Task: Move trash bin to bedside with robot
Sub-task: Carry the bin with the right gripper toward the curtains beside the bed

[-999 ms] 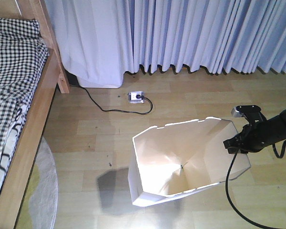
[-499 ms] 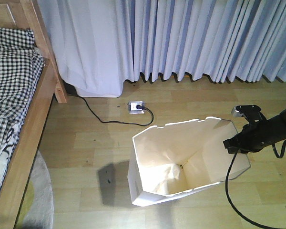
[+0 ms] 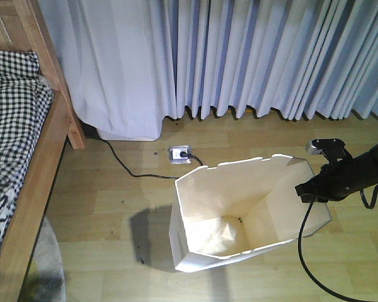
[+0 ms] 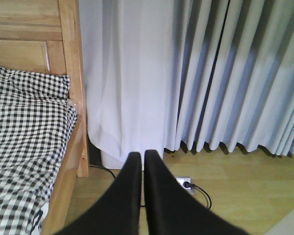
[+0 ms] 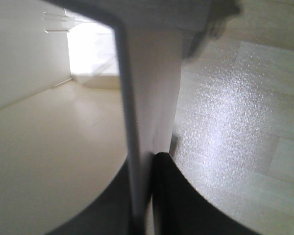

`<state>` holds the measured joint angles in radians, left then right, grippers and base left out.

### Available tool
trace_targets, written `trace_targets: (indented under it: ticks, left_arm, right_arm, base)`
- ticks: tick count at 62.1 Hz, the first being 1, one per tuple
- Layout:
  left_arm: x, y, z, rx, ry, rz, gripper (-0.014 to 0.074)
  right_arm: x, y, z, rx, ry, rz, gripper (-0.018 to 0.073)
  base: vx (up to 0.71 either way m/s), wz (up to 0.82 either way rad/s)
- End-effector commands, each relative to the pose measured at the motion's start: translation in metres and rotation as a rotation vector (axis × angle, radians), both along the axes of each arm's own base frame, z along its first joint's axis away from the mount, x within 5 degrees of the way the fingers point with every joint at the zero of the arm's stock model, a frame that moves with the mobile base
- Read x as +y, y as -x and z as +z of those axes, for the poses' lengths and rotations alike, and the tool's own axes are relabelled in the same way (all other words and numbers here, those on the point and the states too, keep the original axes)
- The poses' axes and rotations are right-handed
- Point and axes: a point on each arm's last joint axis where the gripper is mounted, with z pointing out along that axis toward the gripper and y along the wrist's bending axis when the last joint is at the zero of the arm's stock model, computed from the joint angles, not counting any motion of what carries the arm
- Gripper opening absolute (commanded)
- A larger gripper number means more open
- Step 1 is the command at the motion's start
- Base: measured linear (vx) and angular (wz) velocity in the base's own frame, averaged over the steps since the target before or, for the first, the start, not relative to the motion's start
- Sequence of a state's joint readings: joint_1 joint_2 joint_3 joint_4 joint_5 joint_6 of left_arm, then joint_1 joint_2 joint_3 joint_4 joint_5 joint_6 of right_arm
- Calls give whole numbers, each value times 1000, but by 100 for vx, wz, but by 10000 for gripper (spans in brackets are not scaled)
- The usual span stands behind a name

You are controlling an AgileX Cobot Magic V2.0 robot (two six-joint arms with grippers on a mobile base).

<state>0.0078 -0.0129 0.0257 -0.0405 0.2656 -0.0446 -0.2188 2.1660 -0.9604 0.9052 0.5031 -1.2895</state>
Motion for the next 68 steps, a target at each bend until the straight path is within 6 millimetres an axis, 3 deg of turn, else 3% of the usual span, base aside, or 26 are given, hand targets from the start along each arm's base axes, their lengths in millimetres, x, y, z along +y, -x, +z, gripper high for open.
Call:
trace_targets:
  ticks: [1,68]
  left_arm:
    - [0,0,3,-71,10,4,-6]
    - [0,0,3,-71,10,4,-6]
  right_arm:
    - [8,-8,32,-42,-127,-40,-5]
    - [8,-8,32,-42,-127,-40,-5]
  base:
    - [18,3]
    - [16,2]
